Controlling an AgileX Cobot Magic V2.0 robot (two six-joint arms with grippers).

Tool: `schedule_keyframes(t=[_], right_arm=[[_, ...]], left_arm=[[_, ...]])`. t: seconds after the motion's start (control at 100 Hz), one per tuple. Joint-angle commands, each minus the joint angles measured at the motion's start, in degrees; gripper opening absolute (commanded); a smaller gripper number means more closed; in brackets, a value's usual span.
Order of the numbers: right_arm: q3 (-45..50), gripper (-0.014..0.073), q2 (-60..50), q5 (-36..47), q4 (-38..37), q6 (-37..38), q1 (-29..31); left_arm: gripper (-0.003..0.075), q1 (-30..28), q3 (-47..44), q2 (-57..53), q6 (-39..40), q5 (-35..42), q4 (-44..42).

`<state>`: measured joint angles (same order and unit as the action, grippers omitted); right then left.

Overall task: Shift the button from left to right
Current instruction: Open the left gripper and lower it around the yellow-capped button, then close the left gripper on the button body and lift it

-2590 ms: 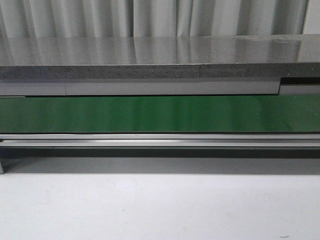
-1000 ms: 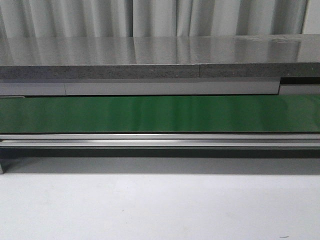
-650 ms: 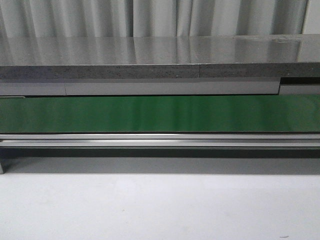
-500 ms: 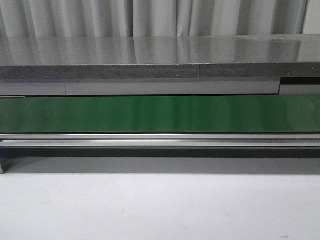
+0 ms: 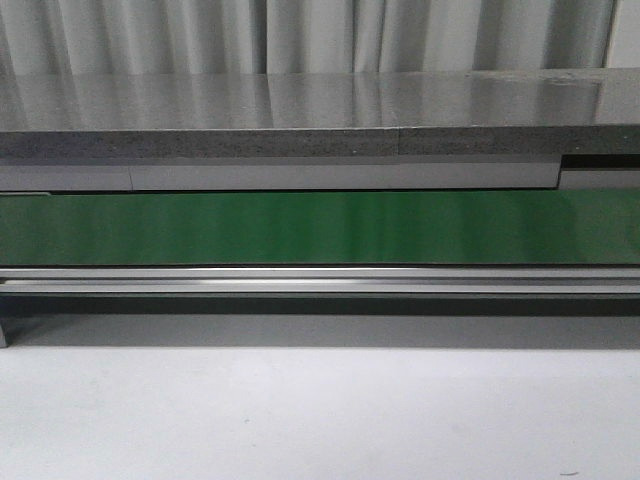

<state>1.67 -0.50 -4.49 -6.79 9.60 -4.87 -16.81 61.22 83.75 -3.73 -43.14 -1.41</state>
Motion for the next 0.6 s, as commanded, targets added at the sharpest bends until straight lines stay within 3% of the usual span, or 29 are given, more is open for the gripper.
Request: schedule_keyframes(t=[0.0,0.59], right_arm=[[0.03,-0.0068,-0.95,4.49,-0.76,0.00,0.04],[0.03,-0.0068,-0.95,4.49,-0.76,0.00,0.04]], left_arm=[[0.0715,-0.13,3.36,1.76,0.00,3.24,0.04],[0.0715,-0.21,7.37,16.88,0.00,5.61,-0.82]])
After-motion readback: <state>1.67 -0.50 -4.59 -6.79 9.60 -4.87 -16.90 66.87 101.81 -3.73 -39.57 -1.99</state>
